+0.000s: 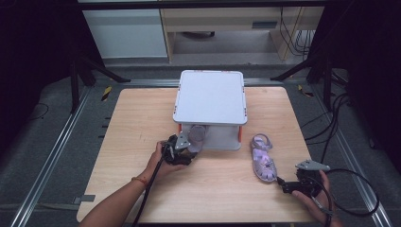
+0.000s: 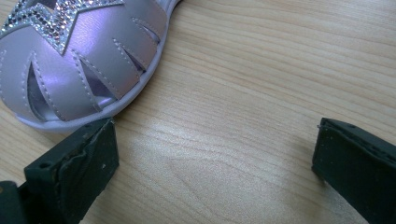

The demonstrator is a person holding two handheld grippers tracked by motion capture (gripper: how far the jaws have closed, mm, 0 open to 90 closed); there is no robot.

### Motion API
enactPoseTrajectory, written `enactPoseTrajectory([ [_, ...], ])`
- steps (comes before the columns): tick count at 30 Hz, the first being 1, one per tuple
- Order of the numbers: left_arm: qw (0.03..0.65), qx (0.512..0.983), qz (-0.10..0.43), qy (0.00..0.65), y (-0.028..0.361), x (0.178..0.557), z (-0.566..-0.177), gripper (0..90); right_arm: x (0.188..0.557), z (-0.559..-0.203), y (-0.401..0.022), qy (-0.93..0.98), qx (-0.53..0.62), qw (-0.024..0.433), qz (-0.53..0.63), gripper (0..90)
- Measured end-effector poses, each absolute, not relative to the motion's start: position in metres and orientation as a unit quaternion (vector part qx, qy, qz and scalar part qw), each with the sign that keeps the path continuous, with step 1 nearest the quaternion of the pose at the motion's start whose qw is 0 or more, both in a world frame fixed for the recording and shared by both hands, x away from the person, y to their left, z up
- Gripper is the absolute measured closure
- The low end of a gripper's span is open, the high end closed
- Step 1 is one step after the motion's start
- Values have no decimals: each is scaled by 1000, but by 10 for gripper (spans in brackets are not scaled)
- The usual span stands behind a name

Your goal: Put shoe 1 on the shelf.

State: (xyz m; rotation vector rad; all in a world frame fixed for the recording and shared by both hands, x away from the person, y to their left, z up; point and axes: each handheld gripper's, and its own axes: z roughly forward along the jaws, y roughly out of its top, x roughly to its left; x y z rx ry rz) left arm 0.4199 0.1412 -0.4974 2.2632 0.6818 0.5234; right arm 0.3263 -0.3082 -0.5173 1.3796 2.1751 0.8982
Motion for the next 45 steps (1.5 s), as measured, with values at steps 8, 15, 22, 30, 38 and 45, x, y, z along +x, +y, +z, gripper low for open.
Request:
enactPoseTrajectory([
  [8,352,869,210,276,135,425,-498,387,326,-517,-308,780,495,205,323,6],
  [15,361,860,211,293,127,436,-494,431,326,-517,-308,780,496,205,322,7],
  [22,362,855,214,303,126,448,-496,440,326,-517,-308,780,495,206,322,7],
  [30,366,856,196,308,130,448,-496,338,326,-517,-308,780,496,206,322,7],
  [38,357,878,177,266,155,417,-482,136,326,-515,-311,783,495,200,319,65],
  [45,336,895,159,245,190,387,-484,105,327,-501,-316,770,502,191,344,114],
])
